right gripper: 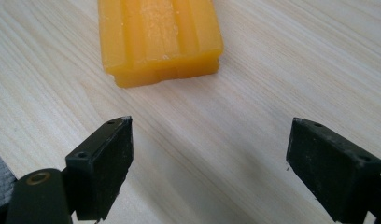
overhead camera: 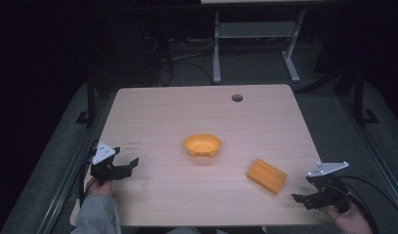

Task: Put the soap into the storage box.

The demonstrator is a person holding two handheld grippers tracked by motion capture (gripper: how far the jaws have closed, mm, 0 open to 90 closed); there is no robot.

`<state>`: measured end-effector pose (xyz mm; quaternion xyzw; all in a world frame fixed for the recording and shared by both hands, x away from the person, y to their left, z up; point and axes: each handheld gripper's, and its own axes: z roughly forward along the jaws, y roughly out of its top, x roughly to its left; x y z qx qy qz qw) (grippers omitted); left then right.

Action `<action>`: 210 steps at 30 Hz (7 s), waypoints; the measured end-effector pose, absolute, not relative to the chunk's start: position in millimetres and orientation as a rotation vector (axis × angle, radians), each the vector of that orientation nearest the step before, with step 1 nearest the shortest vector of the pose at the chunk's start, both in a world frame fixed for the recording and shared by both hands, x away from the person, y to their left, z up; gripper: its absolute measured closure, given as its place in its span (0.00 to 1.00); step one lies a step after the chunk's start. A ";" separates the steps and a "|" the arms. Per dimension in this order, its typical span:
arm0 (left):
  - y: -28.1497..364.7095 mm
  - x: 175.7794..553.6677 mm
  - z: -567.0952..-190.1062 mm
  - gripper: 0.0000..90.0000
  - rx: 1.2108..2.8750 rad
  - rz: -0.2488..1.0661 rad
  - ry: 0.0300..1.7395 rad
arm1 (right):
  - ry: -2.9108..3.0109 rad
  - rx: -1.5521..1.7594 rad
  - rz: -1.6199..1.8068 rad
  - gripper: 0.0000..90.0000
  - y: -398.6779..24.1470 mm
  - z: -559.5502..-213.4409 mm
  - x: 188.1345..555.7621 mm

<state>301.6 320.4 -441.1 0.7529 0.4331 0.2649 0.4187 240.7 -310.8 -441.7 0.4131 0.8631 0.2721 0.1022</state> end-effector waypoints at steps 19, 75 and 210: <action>320.9 302.2 -442.0 0.15 1.876 0.640 1.093 | 2.613 1.139 0.762 0.16 -278.2 -418.8 261.7; 319.6 305.1 -443.7 0.15 1.896 0.618 1.096 | 2.894 0.846 0.438 0.23 -190.9 -434.4 325.2; 322.5 310.4 -446.5 0.15 1.902 0.561 1.129 | 3.046 0.198 0.438 0.22 -14.4 -382.6 436.0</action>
